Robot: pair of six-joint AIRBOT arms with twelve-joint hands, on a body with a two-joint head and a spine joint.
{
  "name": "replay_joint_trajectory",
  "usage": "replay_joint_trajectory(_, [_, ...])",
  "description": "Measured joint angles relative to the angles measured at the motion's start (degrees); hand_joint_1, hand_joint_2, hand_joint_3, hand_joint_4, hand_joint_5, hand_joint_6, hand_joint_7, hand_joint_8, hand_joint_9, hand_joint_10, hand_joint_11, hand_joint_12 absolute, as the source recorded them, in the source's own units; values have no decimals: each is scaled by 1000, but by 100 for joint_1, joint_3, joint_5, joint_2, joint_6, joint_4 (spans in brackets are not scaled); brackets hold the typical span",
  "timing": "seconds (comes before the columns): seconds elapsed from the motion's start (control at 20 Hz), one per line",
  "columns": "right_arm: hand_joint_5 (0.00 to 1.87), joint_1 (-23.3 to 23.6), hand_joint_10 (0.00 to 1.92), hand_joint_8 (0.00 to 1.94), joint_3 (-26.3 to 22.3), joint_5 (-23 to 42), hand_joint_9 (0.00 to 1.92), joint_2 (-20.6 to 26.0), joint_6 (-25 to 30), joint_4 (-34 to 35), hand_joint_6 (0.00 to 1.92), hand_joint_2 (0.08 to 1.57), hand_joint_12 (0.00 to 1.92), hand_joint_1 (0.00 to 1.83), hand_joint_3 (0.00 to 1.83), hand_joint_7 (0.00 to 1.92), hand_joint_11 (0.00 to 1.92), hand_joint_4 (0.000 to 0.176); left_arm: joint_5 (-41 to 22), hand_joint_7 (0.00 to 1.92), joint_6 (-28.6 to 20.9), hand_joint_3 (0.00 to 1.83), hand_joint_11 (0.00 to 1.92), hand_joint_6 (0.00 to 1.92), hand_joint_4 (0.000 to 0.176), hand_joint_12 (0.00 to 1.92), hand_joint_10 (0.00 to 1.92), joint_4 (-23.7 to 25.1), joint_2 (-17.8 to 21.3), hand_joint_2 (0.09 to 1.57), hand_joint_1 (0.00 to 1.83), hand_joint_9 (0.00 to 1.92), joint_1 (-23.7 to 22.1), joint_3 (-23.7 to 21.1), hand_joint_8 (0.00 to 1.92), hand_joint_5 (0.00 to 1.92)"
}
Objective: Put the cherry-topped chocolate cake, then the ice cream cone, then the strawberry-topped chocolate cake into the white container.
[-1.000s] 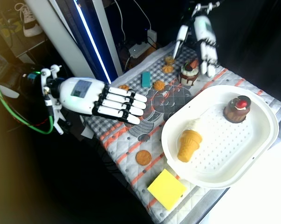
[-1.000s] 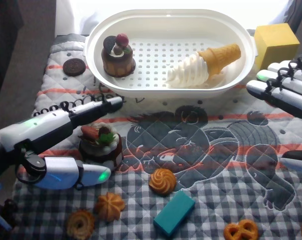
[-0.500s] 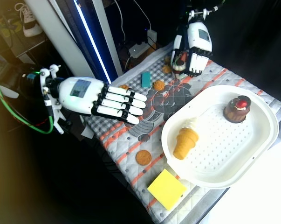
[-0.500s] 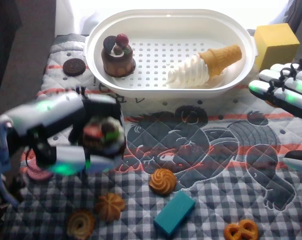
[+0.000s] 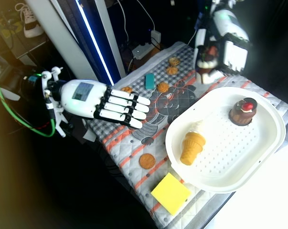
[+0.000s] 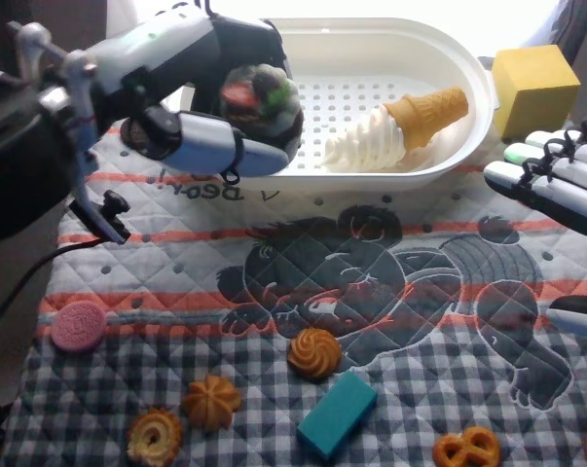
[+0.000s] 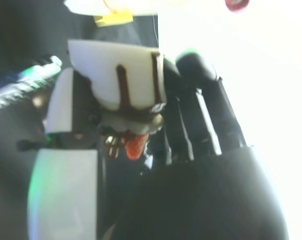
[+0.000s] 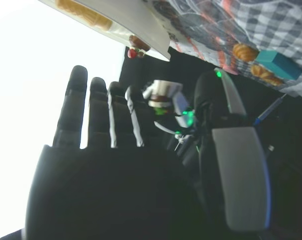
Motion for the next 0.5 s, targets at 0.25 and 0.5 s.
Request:
replay_joint_trajectory(0.25, [0, 2, 28, 1, 17, 13, 16, -11, -2, -2, 0, 1254, 482, 577, 0, 10, 0, 0, 577, 664, 651, 26, 443, 1480, 0, 1919, 1639, -726, -643, 1265, 1297, 603, -188, 605, 1482, 681])
replay_joint_trajectory(0.5, [0, 0, 25, 0, 39, 9, 12, -22, 2, 37, 0, 1280, 574, 574, 2, 0, 0, 0, 723, 339, 654, 0, 197, 1233, 0, 1921, 1599, -973, -857, 1229, 1196, 271, -188, 890, 1438, 344])
